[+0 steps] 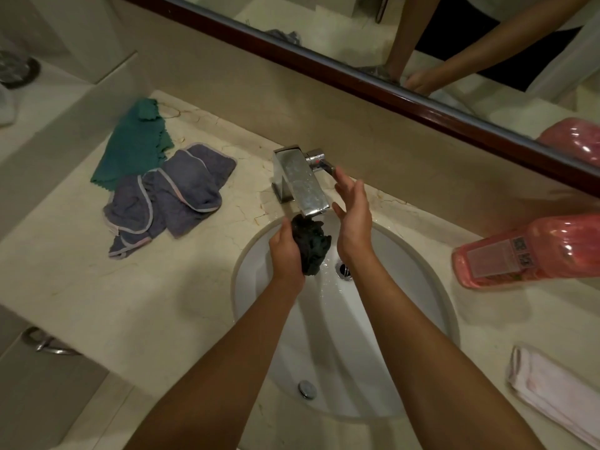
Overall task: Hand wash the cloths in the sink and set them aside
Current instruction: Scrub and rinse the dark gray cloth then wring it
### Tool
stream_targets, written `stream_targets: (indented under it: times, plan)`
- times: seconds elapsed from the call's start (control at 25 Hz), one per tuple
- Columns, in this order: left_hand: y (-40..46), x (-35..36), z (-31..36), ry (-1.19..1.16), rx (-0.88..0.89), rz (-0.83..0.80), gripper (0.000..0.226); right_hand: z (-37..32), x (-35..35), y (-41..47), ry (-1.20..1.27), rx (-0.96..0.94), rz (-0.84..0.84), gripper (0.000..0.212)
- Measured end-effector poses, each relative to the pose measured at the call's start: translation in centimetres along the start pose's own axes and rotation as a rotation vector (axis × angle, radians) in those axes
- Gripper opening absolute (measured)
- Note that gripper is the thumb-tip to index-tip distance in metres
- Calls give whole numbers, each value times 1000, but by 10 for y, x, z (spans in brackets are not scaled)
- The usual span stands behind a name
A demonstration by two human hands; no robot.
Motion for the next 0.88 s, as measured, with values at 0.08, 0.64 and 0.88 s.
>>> stream_targets:
  times: [0.08,0.64,0.88]
  plan:
    - [-5,2,0,21,-5,-6,35,6,-7,-3,40,40,25,45]
    - [-121,57,30,452,130,-311,17,6,-74,-116,80,284,297,28]
    - [-156,63,49,580,-52,-688,21,-38,-113,-143,178,187,545,30]
Point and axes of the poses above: each hand's wrist, its own y-axis towards the middle knuckle, its own x-axis out of the palm, z = x × y, the point moved 7 cm from there along y, towards the middle knuckle, and after that the axes turned 6 degrees about x, right-handed, at the moved point
